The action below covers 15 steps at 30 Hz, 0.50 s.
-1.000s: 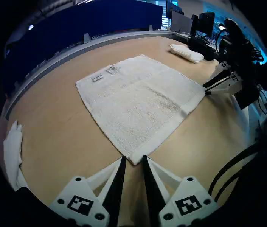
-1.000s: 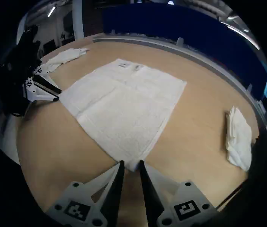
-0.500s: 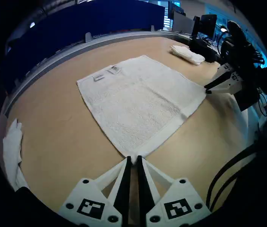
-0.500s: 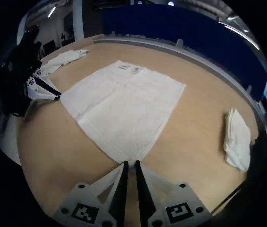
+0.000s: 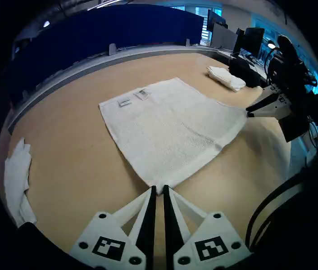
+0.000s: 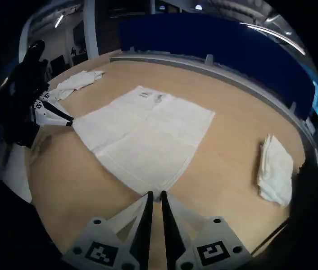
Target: Fold towel
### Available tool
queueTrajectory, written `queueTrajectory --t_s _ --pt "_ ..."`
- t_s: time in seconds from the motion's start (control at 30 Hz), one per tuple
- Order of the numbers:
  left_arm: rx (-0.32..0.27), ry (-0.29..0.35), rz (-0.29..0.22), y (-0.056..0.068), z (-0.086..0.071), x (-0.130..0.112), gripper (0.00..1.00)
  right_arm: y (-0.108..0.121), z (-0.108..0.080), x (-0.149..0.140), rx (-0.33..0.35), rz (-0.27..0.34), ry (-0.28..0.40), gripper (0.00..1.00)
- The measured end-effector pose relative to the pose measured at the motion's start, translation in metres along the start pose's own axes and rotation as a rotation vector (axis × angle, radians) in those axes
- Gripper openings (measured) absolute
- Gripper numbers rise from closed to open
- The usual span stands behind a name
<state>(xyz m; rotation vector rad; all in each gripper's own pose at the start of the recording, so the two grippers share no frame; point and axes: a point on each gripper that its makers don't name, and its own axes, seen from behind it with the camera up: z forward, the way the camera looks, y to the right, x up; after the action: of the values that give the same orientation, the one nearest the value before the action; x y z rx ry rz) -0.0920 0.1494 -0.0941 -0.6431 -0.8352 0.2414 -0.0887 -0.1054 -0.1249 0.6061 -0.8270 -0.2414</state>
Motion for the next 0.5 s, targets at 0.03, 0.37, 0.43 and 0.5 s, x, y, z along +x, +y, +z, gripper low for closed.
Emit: queueTrajectory --t_s 0.03,0.37,0.43,0.5 --pt "0.000 0.000 -0.004 0.000 -0.003 0.001 0.11 -0.001 -0.002 0.001 0.002 -0.001 0.000 0.14" --pt "-0.013 -0.006 -0.061 0.013 -0.031 0.000 0.11 -0.014 -0.031 0.008 0.020 -0.009 0.001 0.14" --pt "-0.014 -0.006 -0.071 0.017 -0.038 0.000 0.11 -0.017 -0.037 0.011 0.023 -0.007 0.004 0.14" --pt "-0.016 -0.005 -0.082 0.021 -0.046 0.000 0.11 -0.021 -0.044 0.014 0.026 -0.004 0.008 0.14"
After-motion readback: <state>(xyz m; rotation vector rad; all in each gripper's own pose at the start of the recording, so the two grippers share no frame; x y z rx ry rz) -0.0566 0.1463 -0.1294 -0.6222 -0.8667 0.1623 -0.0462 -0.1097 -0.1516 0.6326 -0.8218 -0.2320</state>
